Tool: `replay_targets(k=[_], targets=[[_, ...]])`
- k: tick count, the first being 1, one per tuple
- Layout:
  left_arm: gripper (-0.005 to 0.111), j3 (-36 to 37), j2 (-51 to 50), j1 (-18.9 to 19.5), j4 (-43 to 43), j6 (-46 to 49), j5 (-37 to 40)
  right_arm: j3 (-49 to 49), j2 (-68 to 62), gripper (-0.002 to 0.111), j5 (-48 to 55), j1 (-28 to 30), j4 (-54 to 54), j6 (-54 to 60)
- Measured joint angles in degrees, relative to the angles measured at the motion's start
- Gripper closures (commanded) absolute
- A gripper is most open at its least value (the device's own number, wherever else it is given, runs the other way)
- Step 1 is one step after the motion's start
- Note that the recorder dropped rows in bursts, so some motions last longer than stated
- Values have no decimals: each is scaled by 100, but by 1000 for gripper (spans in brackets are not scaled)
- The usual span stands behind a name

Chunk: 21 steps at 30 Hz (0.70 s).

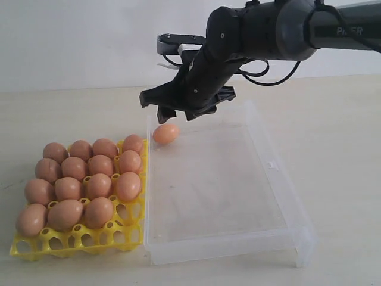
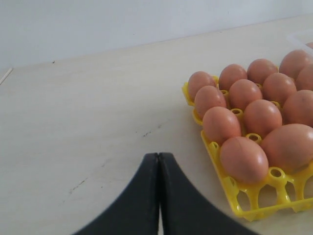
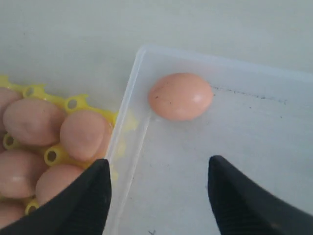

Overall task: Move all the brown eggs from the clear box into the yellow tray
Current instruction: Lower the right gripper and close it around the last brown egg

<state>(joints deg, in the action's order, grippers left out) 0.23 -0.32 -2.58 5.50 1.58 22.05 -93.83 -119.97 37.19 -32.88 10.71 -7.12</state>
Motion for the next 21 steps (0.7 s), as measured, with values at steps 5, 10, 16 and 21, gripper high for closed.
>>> replay_targets(k=[5,10,16,21], targets=[[107,0,0,0,0,0,0,-9,-222,52,-319,158,769,217],[107,0,0,0,0,0,0,-9,-472,52,-518,280,973,291],[107,0,0,0,0,0,0,-13,-651,52,-891,301,1203,305],[107,0,0,0,0,0,0,-289,-799,52,-1015,303,1410,305]])
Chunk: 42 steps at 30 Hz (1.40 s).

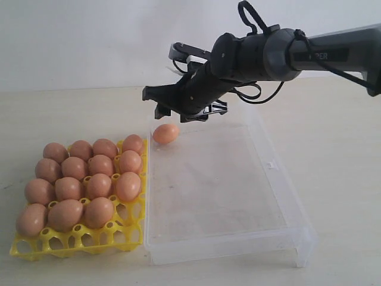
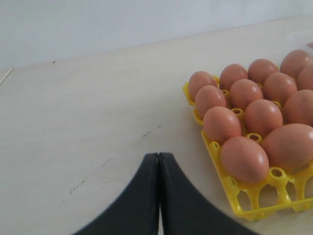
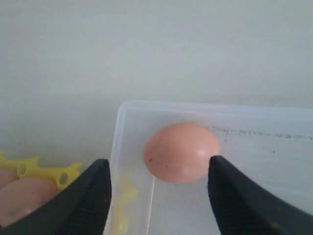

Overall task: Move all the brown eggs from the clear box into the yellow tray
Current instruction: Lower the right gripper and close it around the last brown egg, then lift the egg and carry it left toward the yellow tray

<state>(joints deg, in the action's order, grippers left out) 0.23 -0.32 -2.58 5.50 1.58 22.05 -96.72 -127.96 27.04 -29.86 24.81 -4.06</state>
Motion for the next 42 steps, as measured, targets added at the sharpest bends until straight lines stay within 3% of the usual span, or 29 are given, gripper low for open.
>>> replay_targets(k=[28,42], targets=[[107,0,0,0,0,0,0,-327,-666,52,169,143,77,36],[107,0,0,0,0,0,0,-343,-768,46,-211,143,974,440]])
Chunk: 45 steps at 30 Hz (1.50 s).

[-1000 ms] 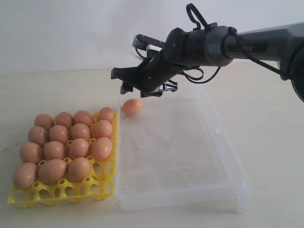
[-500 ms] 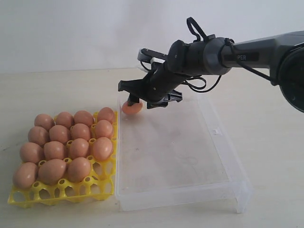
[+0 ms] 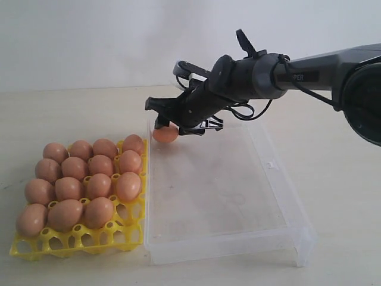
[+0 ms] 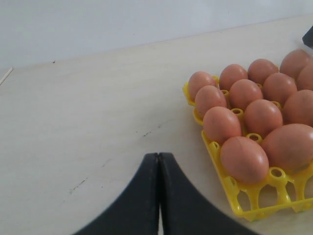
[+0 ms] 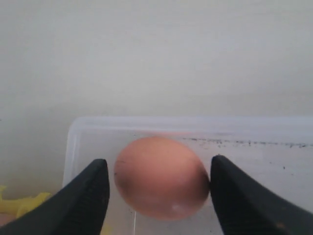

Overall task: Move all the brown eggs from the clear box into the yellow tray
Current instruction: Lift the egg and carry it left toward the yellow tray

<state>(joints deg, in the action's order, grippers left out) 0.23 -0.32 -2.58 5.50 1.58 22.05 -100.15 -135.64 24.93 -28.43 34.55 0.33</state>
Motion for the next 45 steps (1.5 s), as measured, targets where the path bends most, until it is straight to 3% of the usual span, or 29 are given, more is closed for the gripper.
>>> replay_targets(k=[14,15,17,19,20,34,45], targets=[[107,0,0,0,0,0,0,-10,-207,50,-99,10,739,528],[107,0,0,0,0,0,0,-10,-207,55,-99,10,749,528],[107,0,0,0,0,0,0,-10,-221,75,-108,21,771,549],[107,0,0,0,0,0,0,-21,-221,102,-108,21,770,549],[107,0,0,0,0,0,0,-21,-237,107,-108,21,783,621],[107,0,0,0,0,0,0,-55,-190,108,338,42,867,1409],[107,0,0,0,0,0,0,-33,370,108,799,31,-337,1552]])
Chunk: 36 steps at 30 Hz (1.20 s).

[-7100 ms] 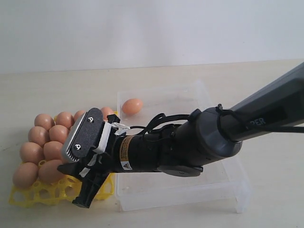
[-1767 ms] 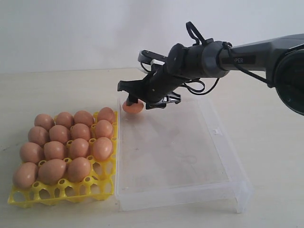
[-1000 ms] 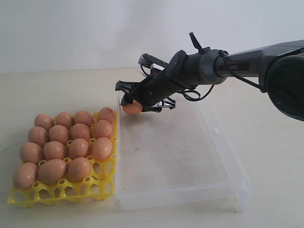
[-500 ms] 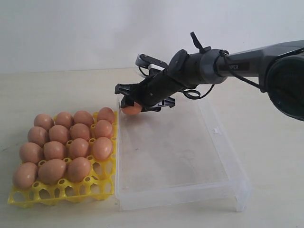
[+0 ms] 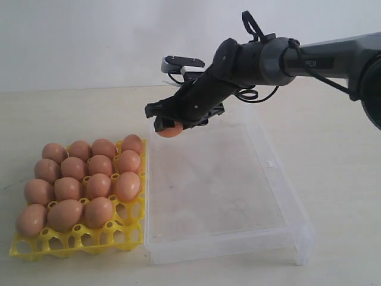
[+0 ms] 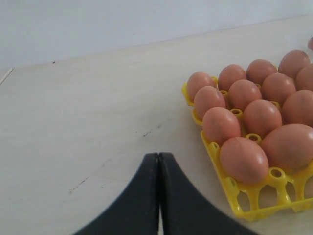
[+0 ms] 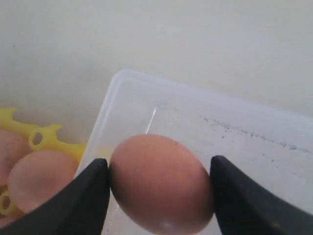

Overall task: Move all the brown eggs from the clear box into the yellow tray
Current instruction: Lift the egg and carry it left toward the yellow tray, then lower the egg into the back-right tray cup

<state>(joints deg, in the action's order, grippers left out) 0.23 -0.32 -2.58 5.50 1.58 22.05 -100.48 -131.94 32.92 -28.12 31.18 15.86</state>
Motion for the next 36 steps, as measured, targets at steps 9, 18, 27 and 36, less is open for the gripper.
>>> replay_targets(k=[9,18,27,36], targets=[[107,0,0,0,0,0,0,0,401,108,701,0,-650,0],[107,0,0,0,0,0,0,0,730,108,1478,-245,-1223,0],[107,0,0,0,0,0,0,0,995,108,2347,-732,-2026,0],[107,0,0,0,0,0,0,0,1067,108,3232,-1448,-2601,-3]])
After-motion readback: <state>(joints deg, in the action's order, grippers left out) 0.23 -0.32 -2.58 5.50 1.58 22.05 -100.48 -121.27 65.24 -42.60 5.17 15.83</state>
